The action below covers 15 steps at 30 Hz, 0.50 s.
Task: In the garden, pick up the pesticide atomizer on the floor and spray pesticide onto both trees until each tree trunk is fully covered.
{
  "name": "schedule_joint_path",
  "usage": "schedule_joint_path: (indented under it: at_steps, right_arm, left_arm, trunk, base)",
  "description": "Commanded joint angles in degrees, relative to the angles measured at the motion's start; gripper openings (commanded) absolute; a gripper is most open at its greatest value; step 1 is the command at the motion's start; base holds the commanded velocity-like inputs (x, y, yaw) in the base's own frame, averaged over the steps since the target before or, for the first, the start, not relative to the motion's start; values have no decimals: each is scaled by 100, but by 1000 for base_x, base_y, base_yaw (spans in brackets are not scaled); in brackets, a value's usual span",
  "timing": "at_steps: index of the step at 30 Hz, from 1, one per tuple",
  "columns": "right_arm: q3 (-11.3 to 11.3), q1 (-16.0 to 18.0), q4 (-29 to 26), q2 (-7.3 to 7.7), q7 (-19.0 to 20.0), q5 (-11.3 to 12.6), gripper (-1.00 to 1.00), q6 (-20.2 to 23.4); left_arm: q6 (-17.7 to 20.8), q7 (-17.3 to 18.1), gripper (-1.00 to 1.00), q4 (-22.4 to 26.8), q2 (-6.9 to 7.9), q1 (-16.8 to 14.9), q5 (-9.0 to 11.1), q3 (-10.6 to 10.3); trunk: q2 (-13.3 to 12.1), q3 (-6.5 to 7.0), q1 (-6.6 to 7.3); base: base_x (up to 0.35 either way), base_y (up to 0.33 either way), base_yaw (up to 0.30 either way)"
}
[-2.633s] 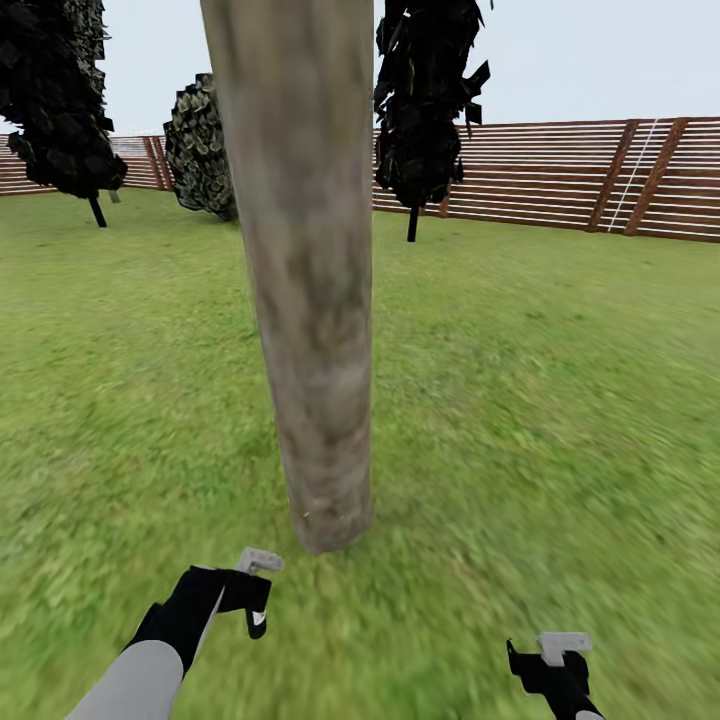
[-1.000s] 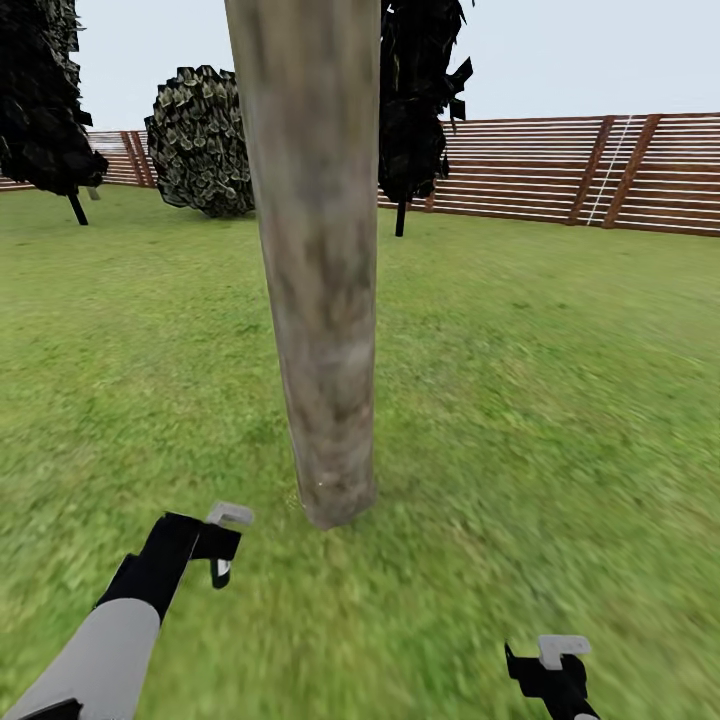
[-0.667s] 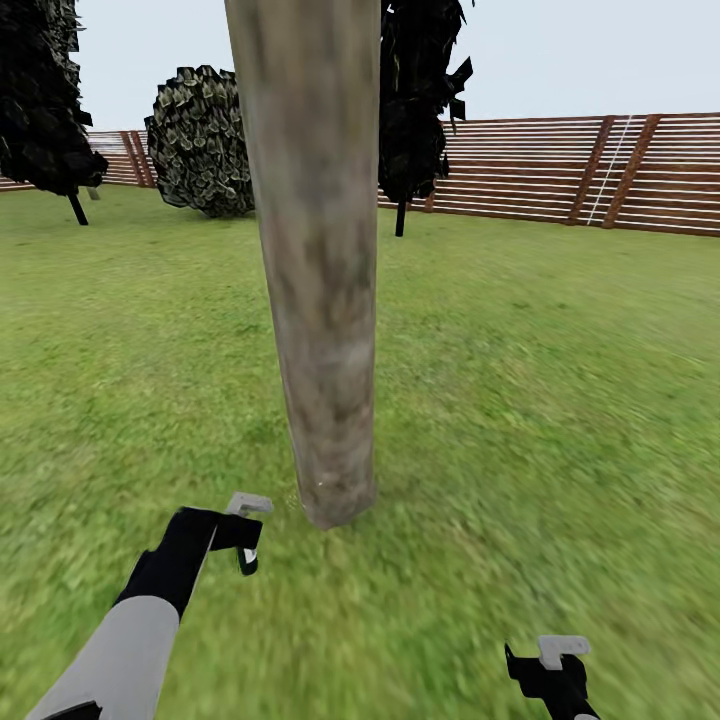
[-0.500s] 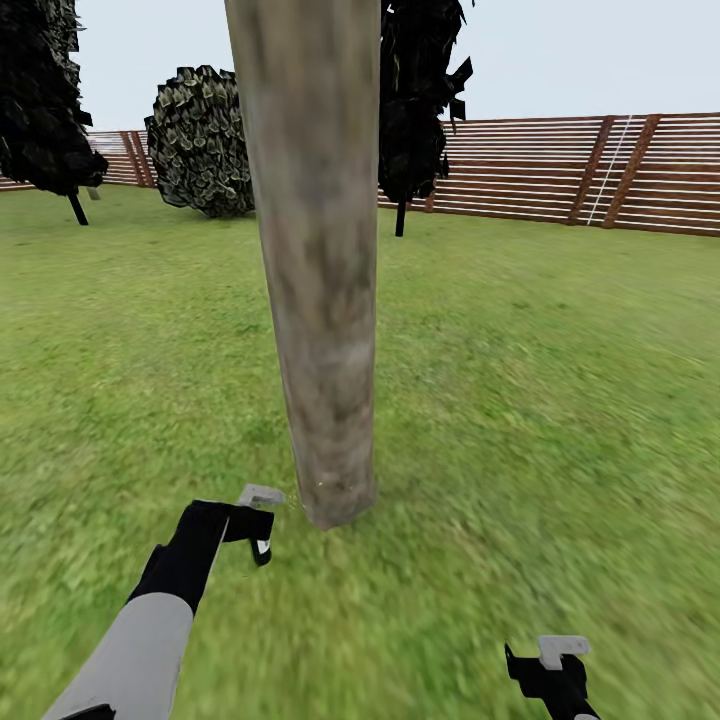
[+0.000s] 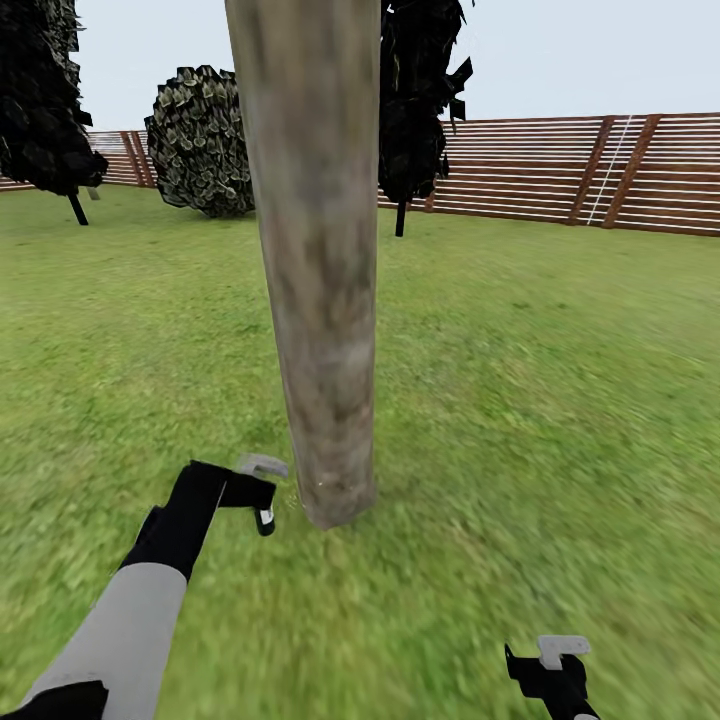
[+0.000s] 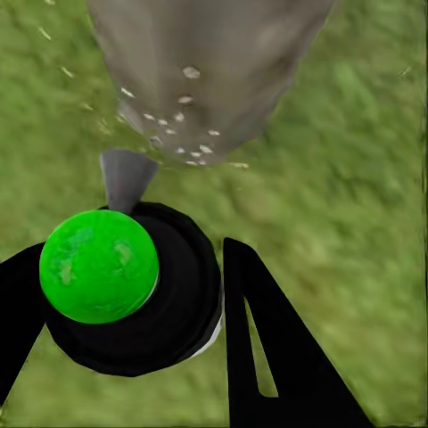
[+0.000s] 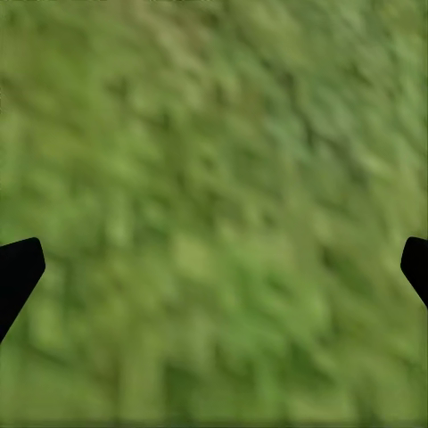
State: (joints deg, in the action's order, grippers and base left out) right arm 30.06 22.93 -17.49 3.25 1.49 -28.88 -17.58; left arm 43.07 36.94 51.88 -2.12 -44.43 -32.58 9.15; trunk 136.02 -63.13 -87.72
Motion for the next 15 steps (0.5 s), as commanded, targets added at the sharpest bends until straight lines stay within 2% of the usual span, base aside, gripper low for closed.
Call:
schedule_joint_path:
  at_steps: [1,3,7,10,12,15]
  right_arm:
    - [0,1,0,-1,0,-1,100,0]
    - [0,1,0,0,0,-3,100,0]
    - [0,-1,0,0,0,-1,100,0]
    - [0,-1,0,-1,0,-4,100,0]
    - [0,1,0,-1,0,-4,100,0]
    - [0,0,0,-1,0,-4,100,0]
  left_arm:
    - [-17,-2,-100,3,-40,3,-26,-174]
    - [-8,1,-100,5,-73,-18,4,-273]
    - [8,41,-100,6,-25,-38,13,-280]
    - [0,489,-100,51,187,-88,0,-256]
    - [6,608,-100,206,270,-127,-2,-250]
    - [30,654,-100,501,296,-221,4,-248]
  trunk:
    - [0,0,0]
    - [0,0,0]
    - [0,0,0]
    - [0,0,0]
    - [0,0,0]
    - [0,0,0]
  base:
    - [0,0,0]
    - [0,0,0]
    - [0,0,0]
    - [0,0,0]
    - [0,0,0]
    - [0,0,0]
